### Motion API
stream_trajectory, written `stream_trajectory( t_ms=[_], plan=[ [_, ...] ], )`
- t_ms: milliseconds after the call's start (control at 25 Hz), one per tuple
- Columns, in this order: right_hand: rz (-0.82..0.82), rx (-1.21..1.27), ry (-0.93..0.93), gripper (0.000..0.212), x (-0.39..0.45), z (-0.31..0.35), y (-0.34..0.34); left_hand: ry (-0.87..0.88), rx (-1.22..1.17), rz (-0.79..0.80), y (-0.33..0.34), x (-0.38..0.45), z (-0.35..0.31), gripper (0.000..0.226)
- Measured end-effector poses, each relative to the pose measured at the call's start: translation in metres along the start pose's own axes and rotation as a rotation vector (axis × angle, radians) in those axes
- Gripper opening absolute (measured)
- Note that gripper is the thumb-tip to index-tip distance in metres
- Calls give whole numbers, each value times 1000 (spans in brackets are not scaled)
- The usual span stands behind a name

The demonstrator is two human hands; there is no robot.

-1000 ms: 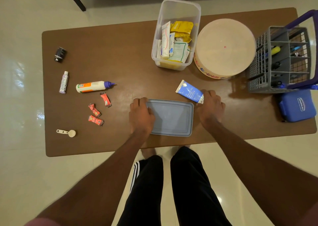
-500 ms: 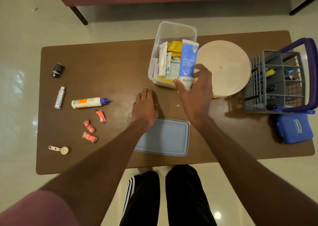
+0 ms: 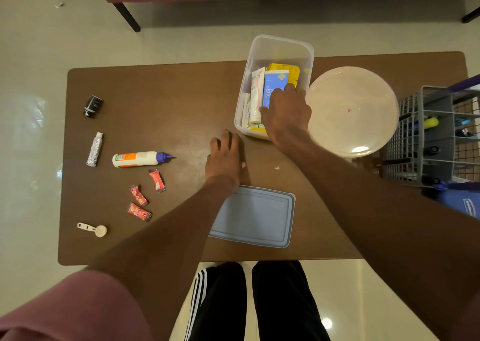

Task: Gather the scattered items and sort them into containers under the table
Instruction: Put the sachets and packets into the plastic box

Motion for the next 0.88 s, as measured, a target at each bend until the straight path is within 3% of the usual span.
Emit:
stream_trajectory(
  t_ms=[80, 200, 320, 440, 560, 680, 880],
  plan=[
    [-69, 71, 20, 31, -11, -7, -9, 11, -4, -12, 0, -2, -2, 71],
    [-285, 383, 113, 18, -53, -43, -24, 46, -114, -62, -4, -14, -2, 60],
    [-397, 665, 364, 13, -110, -103, -4, -114, -144, -253, -15, -55, 22, 33],
    [-254, 645, 565, 21, -152, -144, 55, -292, -79, -341, -7, -114, 46, 24],
    [-2, 461, 662, 37, -179, -158, 114, -322, -106, -224, 22, -142, 50, 31],
    [180, 482, 637, 37, -191, -149, 144, -362, -247, -200, 41, -149, 48, 37],
    [224, 722, 687, 29, -187, -158, 148, -440, -417, -261, 38, -145, 63, 37]
  ],
)
Point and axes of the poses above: each hand's wrist, its own x-axis towards the middle knuckle, its own y-axis out of the palm, z = x × y, the point moved 10 cm from there along x, towards the middle knuckle, and after that the axes turned 10 degrees about y, right-handed, at the moved point
